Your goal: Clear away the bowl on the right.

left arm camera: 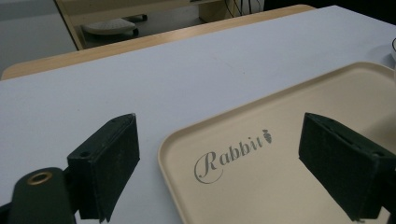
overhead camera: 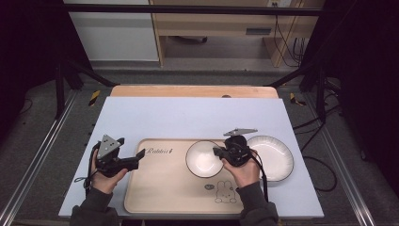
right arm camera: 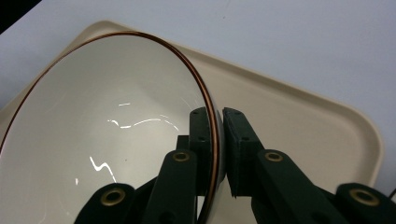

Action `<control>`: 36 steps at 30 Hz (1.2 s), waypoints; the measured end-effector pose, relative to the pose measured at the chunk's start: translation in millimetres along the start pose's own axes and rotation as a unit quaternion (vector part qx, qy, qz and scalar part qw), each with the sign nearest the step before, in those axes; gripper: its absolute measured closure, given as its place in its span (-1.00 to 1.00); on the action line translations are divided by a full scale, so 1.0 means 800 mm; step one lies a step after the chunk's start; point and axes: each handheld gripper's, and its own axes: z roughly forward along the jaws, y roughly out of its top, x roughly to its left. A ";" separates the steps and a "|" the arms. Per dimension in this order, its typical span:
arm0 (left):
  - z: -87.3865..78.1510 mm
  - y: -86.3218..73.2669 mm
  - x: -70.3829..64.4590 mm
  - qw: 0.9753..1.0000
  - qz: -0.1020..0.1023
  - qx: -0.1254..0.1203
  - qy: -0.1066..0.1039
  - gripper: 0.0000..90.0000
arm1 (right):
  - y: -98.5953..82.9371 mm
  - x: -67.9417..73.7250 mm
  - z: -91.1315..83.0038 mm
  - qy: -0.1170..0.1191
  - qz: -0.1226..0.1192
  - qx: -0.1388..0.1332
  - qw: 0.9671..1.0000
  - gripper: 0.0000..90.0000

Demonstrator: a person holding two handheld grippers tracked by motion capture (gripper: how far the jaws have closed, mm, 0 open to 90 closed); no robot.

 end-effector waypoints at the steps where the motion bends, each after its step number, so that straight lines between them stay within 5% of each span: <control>1: 0.000 0.000 0.000 1.000 0.000 0.000 0.000 -0.73 | 0.000 0.001 0.002 0.001 0.003 0.002 1.000 0.83; 36: 0.000 0.000 0.001 1.000 0.001 0.002 0.000 -0.73 | -0.010 0.016 0.044 0.017 -0.002 0.031 0.999 0.83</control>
